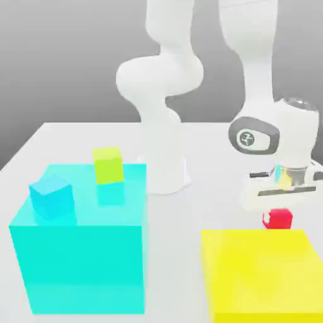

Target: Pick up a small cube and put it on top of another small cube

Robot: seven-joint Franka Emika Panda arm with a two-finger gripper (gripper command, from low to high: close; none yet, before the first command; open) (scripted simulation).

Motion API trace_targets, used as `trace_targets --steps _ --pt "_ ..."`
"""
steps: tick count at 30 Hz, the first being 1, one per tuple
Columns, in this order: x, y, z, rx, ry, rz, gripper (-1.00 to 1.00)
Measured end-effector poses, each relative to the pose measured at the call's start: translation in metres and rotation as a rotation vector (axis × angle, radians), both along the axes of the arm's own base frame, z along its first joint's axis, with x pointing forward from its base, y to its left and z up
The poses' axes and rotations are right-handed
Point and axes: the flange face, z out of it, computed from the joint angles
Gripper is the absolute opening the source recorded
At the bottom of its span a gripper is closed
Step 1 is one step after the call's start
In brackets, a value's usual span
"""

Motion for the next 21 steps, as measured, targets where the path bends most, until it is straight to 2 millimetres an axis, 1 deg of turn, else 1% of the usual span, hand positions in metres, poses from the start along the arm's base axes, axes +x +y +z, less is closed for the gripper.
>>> trace_targets --steps 5,10,11,12,15,16,17,19,21 --pt "-0.002 -0.001 0.018 0.000 0.004 -0.002 -1.00" --pt "-0.010 -0.004 0.027 -0.007 0.021 -0.002 -1.00" --pt "-0.008 0.001 0.032 -0.001 0.023 -0.010 -1.00" --pt "-0.002 0.008 0.040 0.015 0.023 -0.028 -1.00" --pt "0.028 0.024 0.073 0.079 0.030 -0.104 -1.00" --pt "0.050 0.018 0.086 0.100 0.031 -0.165 -1.00" --pt "0.076 0.005 0.098 0.121 0.029 -0.242 -1.00" --pt "0.113 -0.011 0.122 0.157 0.024 -0.343 -1.00" --pt "0.148 -0.033 0.144 0.187 0.017 -0.445 -1.00"
